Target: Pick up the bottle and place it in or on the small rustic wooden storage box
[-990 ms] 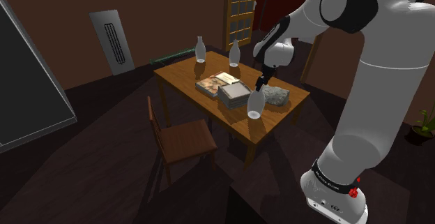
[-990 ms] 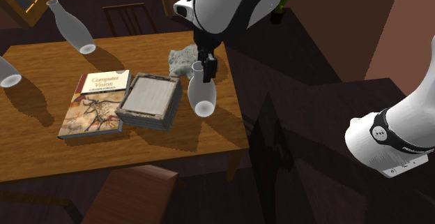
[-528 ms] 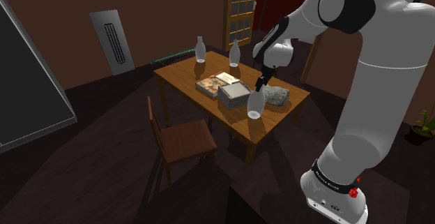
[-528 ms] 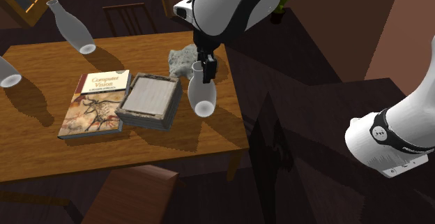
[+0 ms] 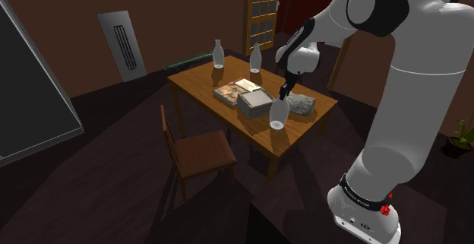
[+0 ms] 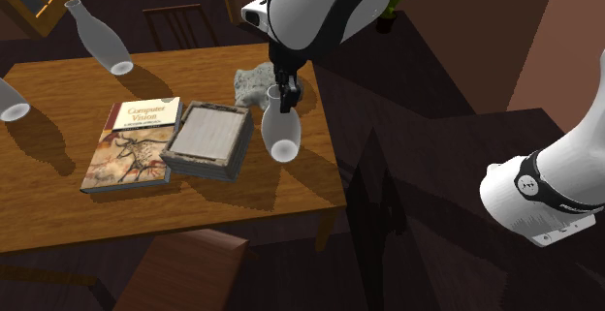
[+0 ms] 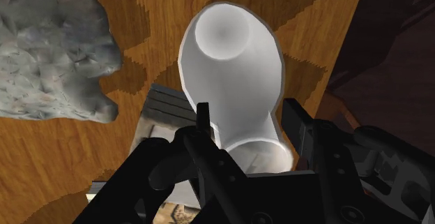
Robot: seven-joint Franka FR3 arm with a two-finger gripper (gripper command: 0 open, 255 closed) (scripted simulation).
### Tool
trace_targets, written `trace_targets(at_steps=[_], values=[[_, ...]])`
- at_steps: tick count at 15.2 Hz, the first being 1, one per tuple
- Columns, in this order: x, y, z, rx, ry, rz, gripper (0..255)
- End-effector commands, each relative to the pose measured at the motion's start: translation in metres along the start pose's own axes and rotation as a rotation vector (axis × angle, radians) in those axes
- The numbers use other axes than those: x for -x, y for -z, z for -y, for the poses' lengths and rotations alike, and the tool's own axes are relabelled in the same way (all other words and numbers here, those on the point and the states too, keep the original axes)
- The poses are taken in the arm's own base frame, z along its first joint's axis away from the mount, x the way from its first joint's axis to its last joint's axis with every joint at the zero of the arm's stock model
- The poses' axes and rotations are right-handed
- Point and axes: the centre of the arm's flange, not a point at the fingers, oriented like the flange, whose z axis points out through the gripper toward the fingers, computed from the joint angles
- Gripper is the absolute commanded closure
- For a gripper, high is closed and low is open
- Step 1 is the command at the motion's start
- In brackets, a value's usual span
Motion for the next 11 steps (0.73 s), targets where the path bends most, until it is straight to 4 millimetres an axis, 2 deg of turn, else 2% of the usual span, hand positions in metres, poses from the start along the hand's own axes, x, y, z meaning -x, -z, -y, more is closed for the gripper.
trace_targets(at_steps=[1, 3, 11], values=[[0.0, 0.0, 0.0, 0.0, 0.0, 0.0, 255], [0.0, 0.0, 0.0, 0.0, 0.0, 0.0, 255], [-0.007, 0.042, 0.0, 0.0, 0.0, 0.0, 255]])
